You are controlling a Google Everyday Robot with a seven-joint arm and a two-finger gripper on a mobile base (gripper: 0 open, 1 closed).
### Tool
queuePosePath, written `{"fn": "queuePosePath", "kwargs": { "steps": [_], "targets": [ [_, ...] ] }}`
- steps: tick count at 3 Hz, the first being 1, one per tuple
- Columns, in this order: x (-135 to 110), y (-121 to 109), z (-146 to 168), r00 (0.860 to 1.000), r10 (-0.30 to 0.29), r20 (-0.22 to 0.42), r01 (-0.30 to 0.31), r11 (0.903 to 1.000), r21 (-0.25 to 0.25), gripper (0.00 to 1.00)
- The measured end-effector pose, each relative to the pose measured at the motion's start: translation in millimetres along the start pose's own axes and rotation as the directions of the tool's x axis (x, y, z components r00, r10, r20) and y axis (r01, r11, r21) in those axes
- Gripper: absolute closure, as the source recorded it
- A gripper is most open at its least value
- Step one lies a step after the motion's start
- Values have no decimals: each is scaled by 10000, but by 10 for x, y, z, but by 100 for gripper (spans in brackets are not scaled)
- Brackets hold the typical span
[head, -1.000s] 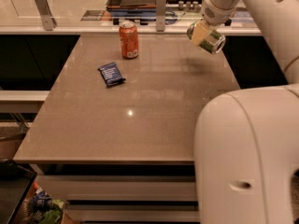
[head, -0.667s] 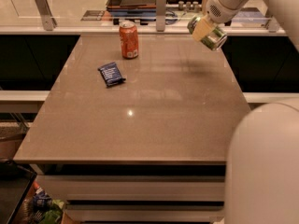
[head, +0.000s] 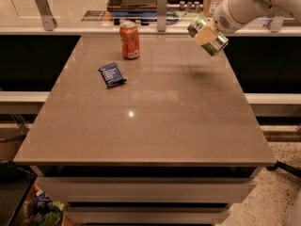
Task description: Place green can upright
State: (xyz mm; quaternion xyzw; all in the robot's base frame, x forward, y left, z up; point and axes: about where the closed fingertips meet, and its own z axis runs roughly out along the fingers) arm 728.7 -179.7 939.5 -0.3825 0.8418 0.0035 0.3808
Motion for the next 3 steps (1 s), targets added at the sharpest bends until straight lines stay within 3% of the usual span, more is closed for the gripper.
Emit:
{"fn": "queuePosePath", "kwargs": {
  "steps": [1, 2, 3],
  "targets": [
    [-39, 16, -27, 9961, -326, 814, 344, 9992, -208, 100],
    [-138, -32, -78, 9800, -754, 1840, 839, 9957, -390, 100],
    [-247, -68, -132, 9482, -1215, 2935, 1420, 9886, -494, 100]
  ]
}}
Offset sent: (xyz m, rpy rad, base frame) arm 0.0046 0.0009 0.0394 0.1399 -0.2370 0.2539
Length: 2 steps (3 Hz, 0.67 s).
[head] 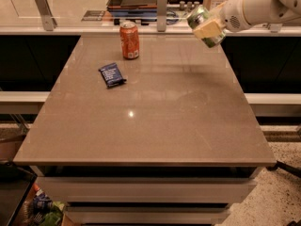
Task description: Place green can upright
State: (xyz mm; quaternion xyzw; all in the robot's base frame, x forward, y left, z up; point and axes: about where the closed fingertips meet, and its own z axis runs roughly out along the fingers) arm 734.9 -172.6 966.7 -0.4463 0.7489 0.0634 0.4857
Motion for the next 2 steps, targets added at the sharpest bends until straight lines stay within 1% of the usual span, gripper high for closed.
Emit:
{"fn": "queuePosePath", "kwargs": {
  "steps": [1, 2],
  "targets": [
    [-34, -30, 15, 9956, -272, 898, 297, 9992, -274, 100],
    [-38, -45, 55, 9862, -406, 1607, 502, 9972, -560, 100]
  ]
}}
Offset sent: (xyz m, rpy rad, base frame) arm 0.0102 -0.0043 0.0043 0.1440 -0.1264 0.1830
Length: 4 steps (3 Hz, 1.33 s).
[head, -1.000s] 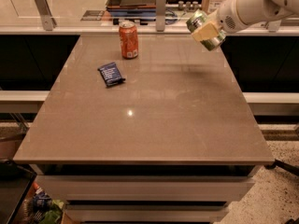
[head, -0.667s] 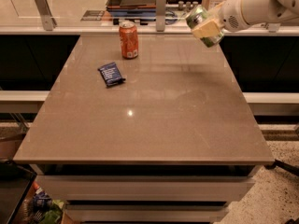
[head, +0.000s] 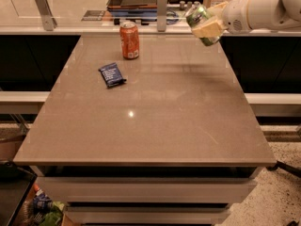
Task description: Place green can upright
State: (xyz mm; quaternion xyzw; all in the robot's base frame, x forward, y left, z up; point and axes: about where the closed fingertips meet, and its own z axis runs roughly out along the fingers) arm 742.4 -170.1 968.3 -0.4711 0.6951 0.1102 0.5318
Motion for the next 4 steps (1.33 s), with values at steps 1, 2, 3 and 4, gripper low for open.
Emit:
{"fn": "queuePosePath", "kwargs": {
  "steps": [1, 2, 3, 4],
  "targets": [
    [29, -15, 59, 9990, -10, 450, 25, 9995, -319, 100],
    [59, -32, 107, 9962, -83, 862, 142, 9976, -675, 100],
    [97, -36, 141, 9911, -129, 1325, 277, 9935, -1101, 100],
    [165, -31, 158, 9862, 10, 1653, 221, 9902, -1378, 100]
  ]
}}
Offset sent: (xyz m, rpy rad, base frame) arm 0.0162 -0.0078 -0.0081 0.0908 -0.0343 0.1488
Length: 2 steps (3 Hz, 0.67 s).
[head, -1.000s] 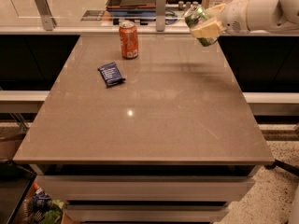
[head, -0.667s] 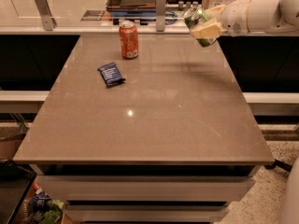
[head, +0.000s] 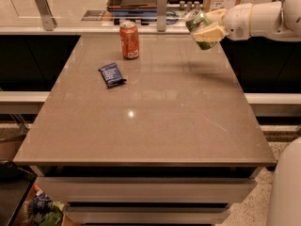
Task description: Place green can upright
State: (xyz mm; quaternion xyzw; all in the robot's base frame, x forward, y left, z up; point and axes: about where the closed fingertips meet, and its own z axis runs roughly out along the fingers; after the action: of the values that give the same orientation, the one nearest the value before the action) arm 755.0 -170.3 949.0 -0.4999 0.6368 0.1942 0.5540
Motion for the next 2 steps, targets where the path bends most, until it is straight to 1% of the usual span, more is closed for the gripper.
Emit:
{"fn": "queuePosePath", "kwargs": {
  "steps": [1, 2],
  "targets": [
    [73, 40, 10, 9996, 173, 220, -170, 9998, -138, 100],
    [103, 148, 68, 9981, 301, 536, -280, 9988, -394, 100]
  ]
}}
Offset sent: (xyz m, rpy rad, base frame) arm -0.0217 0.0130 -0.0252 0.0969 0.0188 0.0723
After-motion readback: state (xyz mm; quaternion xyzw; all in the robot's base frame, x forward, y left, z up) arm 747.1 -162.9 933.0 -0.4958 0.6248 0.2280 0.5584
